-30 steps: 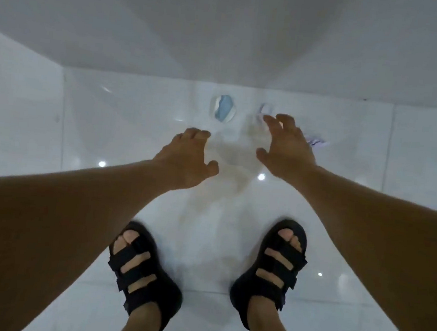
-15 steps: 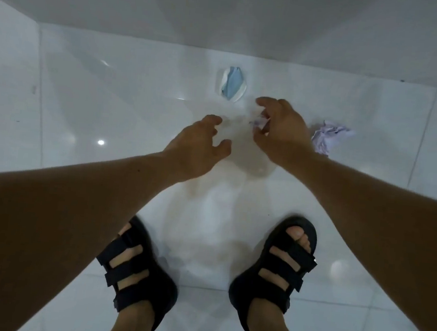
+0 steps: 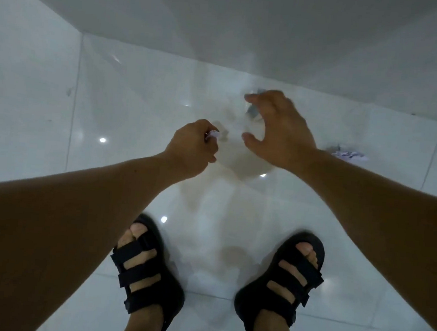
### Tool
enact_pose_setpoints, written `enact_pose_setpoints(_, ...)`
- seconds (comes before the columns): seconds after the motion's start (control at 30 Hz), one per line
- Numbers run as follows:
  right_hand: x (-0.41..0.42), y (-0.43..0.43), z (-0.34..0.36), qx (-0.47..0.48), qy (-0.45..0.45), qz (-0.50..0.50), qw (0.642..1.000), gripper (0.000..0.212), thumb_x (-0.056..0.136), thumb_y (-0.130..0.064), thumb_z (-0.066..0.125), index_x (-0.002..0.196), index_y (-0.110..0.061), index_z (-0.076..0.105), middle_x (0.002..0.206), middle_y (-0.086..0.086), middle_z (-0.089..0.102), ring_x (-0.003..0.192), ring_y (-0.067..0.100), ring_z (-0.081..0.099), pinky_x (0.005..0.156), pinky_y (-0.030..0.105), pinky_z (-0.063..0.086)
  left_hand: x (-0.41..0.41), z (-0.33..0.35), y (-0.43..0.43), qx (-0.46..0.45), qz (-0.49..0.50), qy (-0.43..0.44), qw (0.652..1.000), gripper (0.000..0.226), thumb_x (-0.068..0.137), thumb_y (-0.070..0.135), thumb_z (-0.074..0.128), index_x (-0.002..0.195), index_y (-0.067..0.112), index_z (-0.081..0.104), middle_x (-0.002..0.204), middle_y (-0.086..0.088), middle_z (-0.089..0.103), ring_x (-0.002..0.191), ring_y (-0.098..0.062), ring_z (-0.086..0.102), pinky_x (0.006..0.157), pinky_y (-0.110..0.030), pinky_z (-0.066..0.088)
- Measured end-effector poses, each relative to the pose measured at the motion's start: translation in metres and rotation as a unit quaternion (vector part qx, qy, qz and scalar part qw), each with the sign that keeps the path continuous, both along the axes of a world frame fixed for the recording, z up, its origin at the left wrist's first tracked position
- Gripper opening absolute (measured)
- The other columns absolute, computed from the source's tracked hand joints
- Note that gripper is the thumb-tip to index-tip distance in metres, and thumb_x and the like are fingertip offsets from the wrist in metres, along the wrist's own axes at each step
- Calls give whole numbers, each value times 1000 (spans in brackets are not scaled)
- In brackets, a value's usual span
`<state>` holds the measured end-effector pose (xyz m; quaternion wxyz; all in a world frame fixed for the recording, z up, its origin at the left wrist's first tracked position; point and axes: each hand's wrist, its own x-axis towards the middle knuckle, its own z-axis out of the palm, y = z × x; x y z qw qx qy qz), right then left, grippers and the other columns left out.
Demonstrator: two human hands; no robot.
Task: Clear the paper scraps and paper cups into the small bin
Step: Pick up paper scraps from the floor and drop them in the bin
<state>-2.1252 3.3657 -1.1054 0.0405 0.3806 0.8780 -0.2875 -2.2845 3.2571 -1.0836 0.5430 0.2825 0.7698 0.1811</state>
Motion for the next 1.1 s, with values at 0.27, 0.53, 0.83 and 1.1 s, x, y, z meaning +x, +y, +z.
enact_pose_setpoints(0.27,-32,14,-48,-8,-141,-18,990,55,90,-28,63,142,-20,47,141,14,39,127,33,39,101,40,40,-15,-29,-46,-53,19,21,998,20,98,21,44,108,11,58,98,-9,68,78,-19,70,79,-38,57)
enact_pose_setpoints(0.53,-16,-57,23,-152,98,-30,983,87,77,-30,78,150,-15,32,131,10,54,116,25,53,96,44,48,0,12,-20,-49,145,-58,987,17,94,16,50,105,9,62,93,-7,67,76,-18,69,76,-35,60)
enact_pose_setpoints(0.83,19,-53,53,-123,116,-19,985,88,78,-26,81,149,-7,32,137,8,54,123,24,52,98,37,45,37,47,15,-54,99,-261,959,31,79,10,60,108,2,62,96,-15,62,100,-33,64,87,-46,56)
enact_pose_setpoints(1.1,122,-11,0,-13,-127,-33,991,103,74,-47,79,154,-25,18,160,13,14,146,33,12,112,52,28,70,2,0,-76,103,-133,983,37,72,18,78,103,22,57,97,0,61,78,-17,64,73,-39,60)
